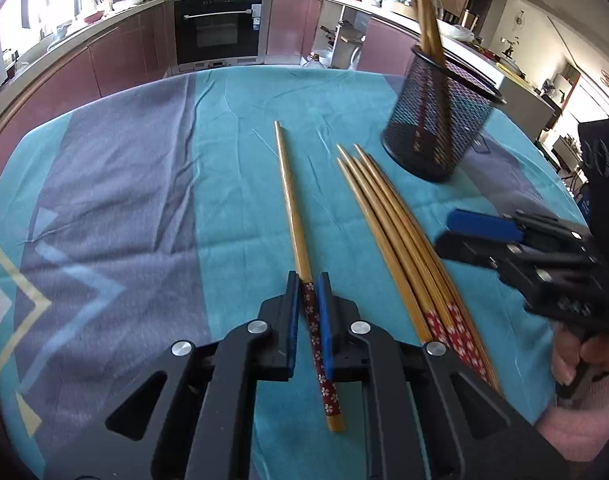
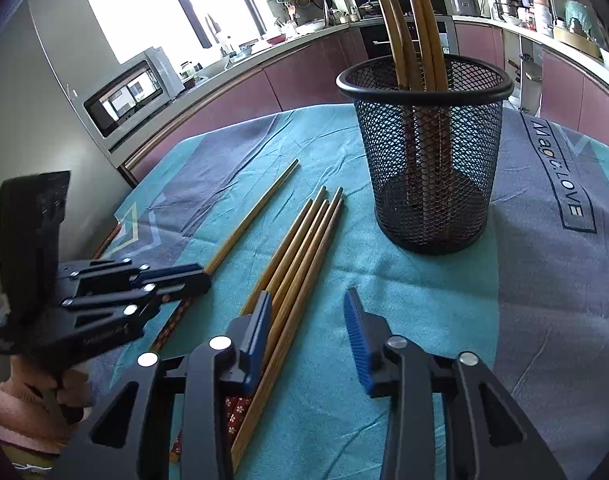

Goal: Organize utensils

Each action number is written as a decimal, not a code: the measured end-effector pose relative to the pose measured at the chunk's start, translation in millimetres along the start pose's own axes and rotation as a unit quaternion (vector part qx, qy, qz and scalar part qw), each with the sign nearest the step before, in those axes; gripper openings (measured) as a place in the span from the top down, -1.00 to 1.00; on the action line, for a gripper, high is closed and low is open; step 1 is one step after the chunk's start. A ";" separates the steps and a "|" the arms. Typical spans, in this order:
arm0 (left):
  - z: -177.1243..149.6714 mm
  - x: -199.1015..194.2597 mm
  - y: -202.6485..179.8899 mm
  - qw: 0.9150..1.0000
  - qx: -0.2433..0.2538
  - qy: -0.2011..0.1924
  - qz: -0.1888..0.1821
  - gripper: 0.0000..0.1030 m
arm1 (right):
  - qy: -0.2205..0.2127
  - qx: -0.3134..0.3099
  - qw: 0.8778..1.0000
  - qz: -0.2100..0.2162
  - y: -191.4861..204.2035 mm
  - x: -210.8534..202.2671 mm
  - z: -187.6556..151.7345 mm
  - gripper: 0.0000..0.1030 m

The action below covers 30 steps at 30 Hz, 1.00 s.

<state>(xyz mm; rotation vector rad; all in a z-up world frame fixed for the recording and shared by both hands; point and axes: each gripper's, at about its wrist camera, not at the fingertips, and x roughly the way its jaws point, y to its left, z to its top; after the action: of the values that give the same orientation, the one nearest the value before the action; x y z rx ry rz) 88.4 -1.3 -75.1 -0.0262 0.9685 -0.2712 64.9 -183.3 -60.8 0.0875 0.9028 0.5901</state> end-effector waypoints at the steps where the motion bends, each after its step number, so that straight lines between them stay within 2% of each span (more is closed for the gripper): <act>1: -3.4 -2.0 -2.6 1.000 0.003 0.002 -0.005 0.80 | 0.001 -0.002 1.000 -0.001 0.6 0.7 -0.8 0.41; 4: -12.4 -8.3 -9.5 1.000 0.017 0.006 -0.012 0.75 | 0.004 -0.007 1.000 -0.007 2.8 2.8 -1.2 0.49; 8: -19.6 -15.1 -14.9 1.000 0.030 0.001 -0.010 0.41 | 0.009 -0.008 1.000 -0.016 2.7 6.3 -1.1 0.54; 14: -3.6 -6.7 -7.4 0.999 0.032 -0.010 0.009 0.41 | 0.009 -0.017 0.999 -0.033 5.8 7.9 -0.4 0.57; 21: 16.0 10.0 -5.3 0.999 0.040 -0.008 0.011 0.41 | 0.011 -0.025 0.998 -0.048 9.1 11.9 2.7 0.58; 30: 42.7 31.7 -6.9 0.999 0.049 -0.009 0.020 0.41 | 0.012 -0.033 0.997 -0.067 12.3 26.3 14.9 0.74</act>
<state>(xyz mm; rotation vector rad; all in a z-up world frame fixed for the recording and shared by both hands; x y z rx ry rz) 138.7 -19.8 -75.5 0.0805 0.9362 -0.2803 83.1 -156.9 -66.4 -0.0399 0.9051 0.4964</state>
